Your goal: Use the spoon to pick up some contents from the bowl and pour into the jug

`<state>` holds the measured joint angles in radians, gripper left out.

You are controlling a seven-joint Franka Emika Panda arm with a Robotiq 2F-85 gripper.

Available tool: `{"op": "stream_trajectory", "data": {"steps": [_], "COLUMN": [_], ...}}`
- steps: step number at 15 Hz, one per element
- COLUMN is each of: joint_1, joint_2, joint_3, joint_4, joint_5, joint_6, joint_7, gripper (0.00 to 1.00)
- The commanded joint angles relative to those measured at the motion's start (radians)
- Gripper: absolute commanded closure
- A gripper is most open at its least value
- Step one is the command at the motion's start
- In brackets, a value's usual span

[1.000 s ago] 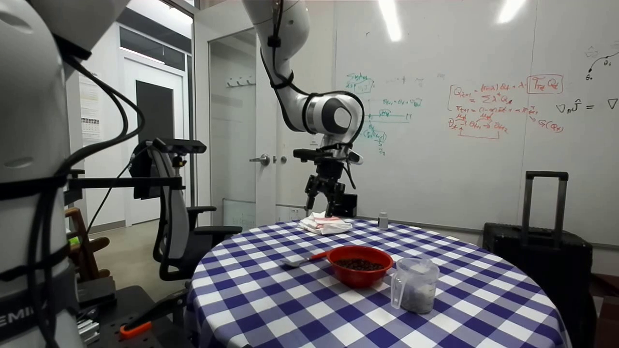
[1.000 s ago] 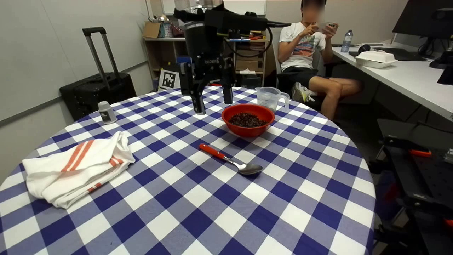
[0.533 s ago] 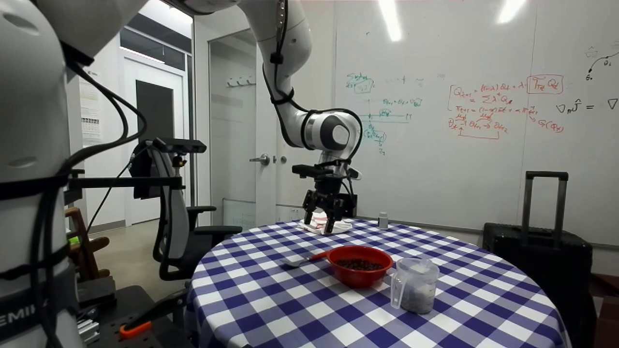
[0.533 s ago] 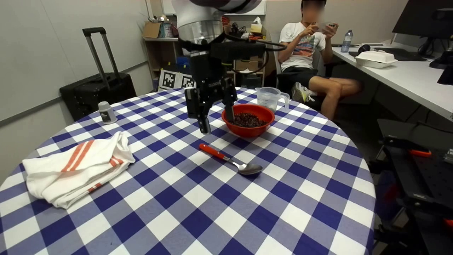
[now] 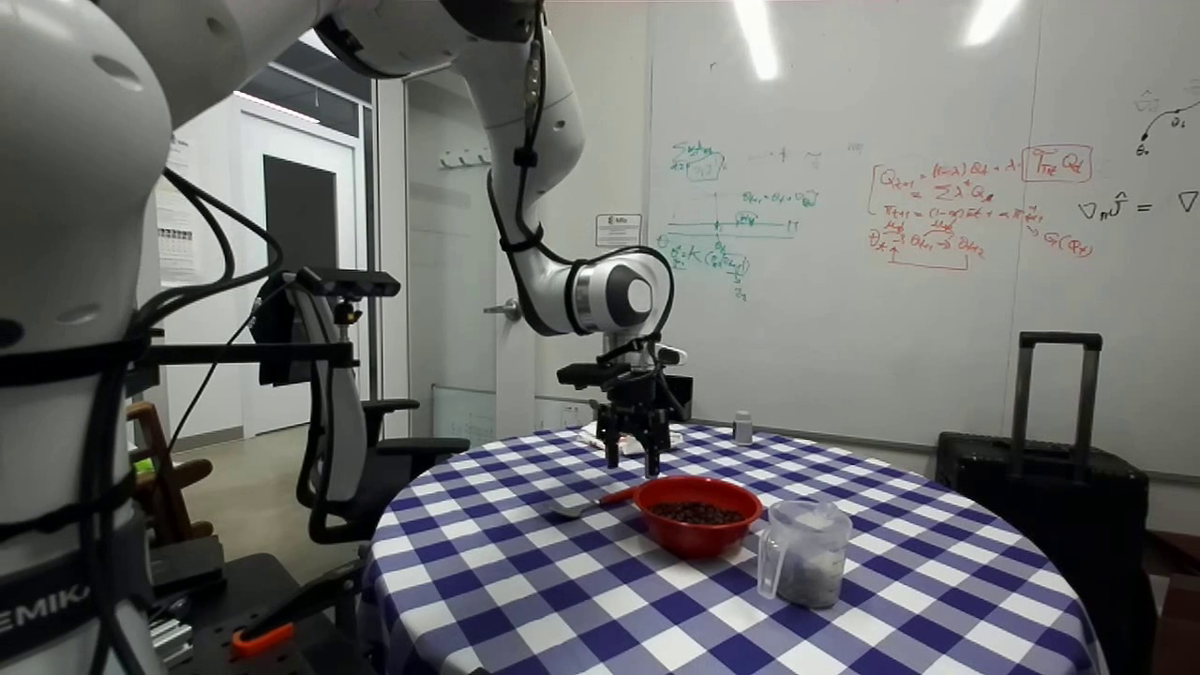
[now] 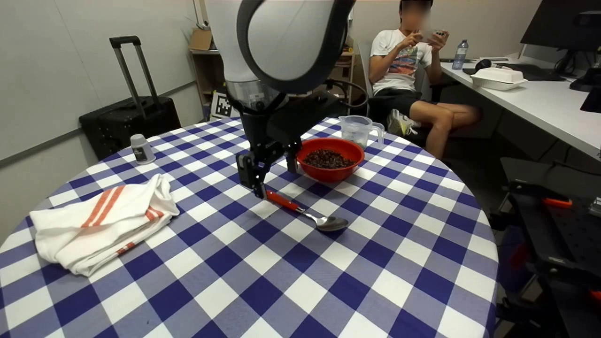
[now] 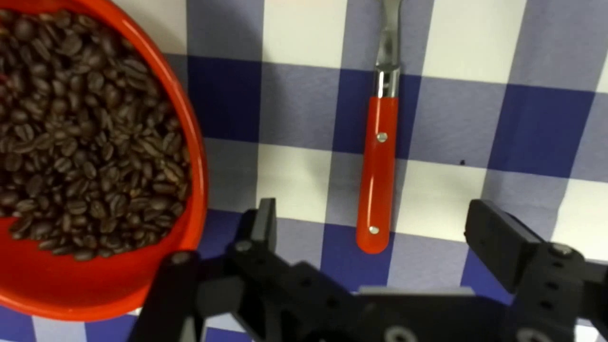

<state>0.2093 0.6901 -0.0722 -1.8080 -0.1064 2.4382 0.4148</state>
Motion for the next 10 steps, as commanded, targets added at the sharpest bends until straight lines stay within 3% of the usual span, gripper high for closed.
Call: {"op": "stream_trajectory", "data": {"steps": [1,4,5,7,10], "joint_1": [0.071,0.079,0.076,0.069,0.062], "joint_2": [0.044,0.061,0.063,0.062,0.059], "joint_3": [-0.081,-0.096,-0.096,-0.092,-0.088], "joint_4": [0.013,0.023,0.026,0.029,0.035], "joint_5": [-0.059,-0.04,-0.032,-0.026,-0.021], "joint_6": [0.066,0.046,0.041,0.031,0.025], "joint_7": [0.123,0.159,0.165,0.171,0.181], "gripper": [0.0,0.03,0.27,0.29,0.51]}}
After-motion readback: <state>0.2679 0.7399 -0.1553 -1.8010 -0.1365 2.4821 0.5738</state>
